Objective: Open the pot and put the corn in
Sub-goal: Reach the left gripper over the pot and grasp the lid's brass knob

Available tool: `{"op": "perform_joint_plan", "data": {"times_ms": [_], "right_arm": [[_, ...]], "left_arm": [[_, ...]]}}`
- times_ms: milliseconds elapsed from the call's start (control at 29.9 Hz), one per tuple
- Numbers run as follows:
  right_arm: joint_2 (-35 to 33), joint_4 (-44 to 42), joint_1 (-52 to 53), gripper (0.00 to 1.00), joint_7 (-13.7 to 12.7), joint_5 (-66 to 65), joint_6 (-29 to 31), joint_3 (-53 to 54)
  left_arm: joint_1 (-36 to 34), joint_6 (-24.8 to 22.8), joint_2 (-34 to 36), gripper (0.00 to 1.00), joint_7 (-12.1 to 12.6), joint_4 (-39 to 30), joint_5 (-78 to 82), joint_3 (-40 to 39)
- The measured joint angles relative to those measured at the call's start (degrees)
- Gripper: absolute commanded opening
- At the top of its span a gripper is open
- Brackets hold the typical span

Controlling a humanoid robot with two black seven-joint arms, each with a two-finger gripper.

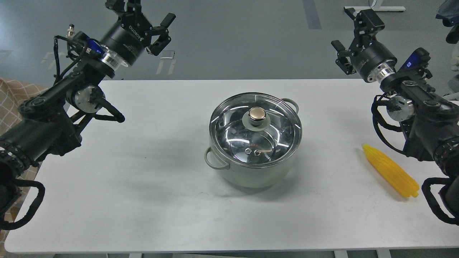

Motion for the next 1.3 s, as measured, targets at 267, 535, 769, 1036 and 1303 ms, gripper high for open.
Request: {"op": "perform_joint_plan", "data": {"times_ms": [267,535,769,1036,1303], "right_arm": [[-1.9,-0.1,-0.9,0.98,0.0,-0.1,0.0,-0.2],[-6.6,-0.5,-2.2,0.98,0.0,0.2,0.0,1.9],[-10.0,-0.4,-5.0,0.98,0.0,0.4,0.0,5.7],[-10.1,-0.3,-6.8,0.98,0.0,0.4,0.0,6.7],[-9.5,-0.1,-7.4,0.98,0.0,0.4,0.0,6.8]], "left_arm": [[-3.1,5.8,5.0,0.98,0.0,-14.9,25.9,0.1],[-2.9,14.4,3.2,0.98,0.0,-28.3,58.9,0.1],[-2.4,21.2,-4.5,0.98,0.0,-29.2,86.8,2.3],[-2.4,26.9,-10.0,0.98,0.0,-22.3,104.8,9.6],[-1.0,27.8,-12.8,0.98,0.0,-13.5,105.3,10.2]]}}
